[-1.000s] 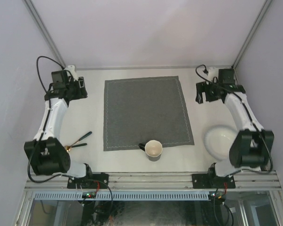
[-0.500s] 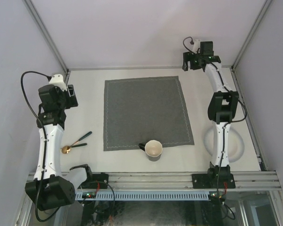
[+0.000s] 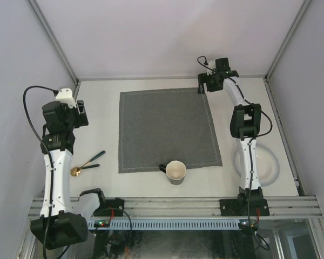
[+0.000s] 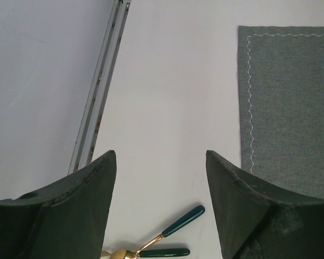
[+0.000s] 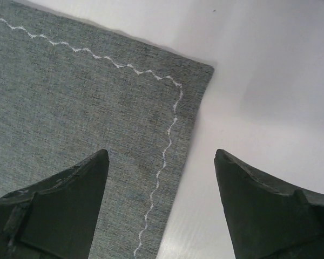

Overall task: Set the dinner table for one person
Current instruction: Flatten out the napkin at the center of the board.

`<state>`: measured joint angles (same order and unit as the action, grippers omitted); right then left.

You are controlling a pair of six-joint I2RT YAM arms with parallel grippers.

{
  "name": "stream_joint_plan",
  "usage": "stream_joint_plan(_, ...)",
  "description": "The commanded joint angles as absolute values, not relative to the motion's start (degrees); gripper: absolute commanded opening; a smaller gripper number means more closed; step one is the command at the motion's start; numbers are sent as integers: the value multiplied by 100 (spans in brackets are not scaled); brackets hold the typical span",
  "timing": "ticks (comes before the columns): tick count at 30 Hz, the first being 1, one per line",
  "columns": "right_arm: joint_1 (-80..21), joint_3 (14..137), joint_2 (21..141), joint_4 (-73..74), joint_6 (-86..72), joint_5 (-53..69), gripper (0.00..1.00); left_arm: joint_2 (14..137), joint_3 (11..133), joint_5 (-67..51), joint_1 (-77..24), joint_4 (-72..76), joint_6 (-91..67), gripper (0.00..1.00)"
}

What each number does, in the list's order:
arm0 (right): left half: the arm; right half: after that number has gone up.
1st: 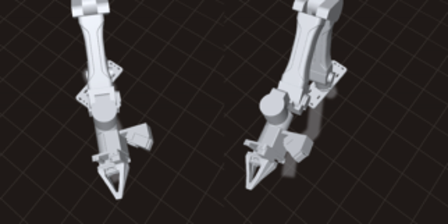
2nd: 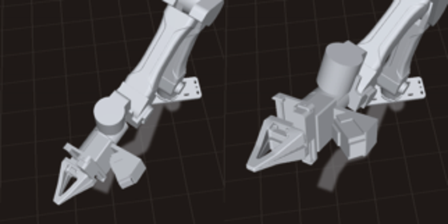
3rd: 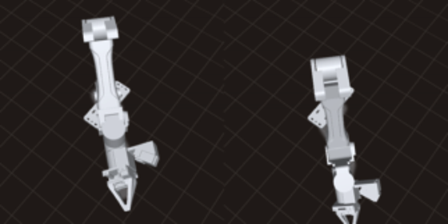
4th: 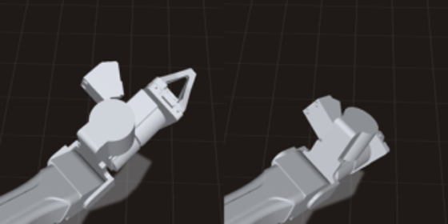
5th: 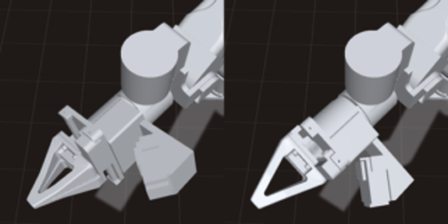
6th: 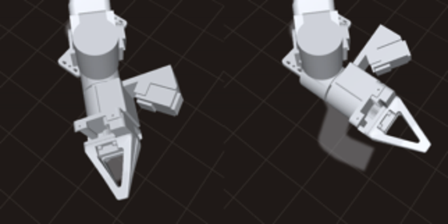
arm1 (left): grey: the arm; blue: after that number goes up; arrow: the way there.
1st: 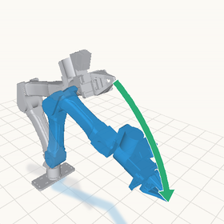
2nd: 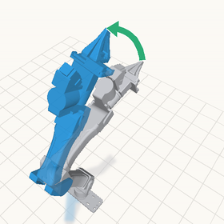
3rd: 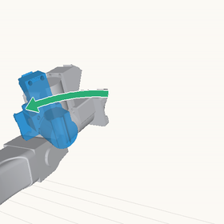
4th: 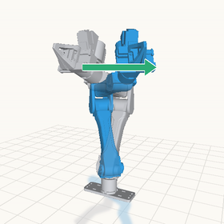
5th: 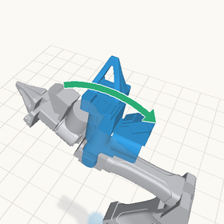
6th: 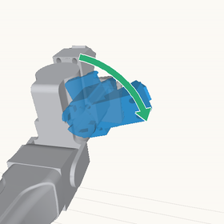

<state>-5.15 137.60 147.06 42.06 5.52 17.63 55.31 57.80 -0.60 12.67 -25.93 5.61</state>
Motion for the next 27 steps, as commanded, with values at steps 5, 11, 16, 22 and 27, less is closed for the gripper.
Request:
stream_joint_plan(5,-661,13869,14502,4284,743,1854,78,5363,5537,-123,1304,-2560,650,72)
stream_joint_plan(11,-767,14003,14641,4525,960,1633,78,5277,5565,-124,1306,-2660,706,72)
stream_joint_plan(16,-870,14063,14768,4732,1232,1578,78,5249,5594,-75,1300,-2733,730,72)
stream_joint_plan(22,-906,14045,14795,4812,1409,1622,76,5263,5593,-112,1304,-2733,705,72)
stream_joint_plan(27,-859,14021,14809,4845,1487,1634,75,5292,5594,-107,1301,-2733,692,72)
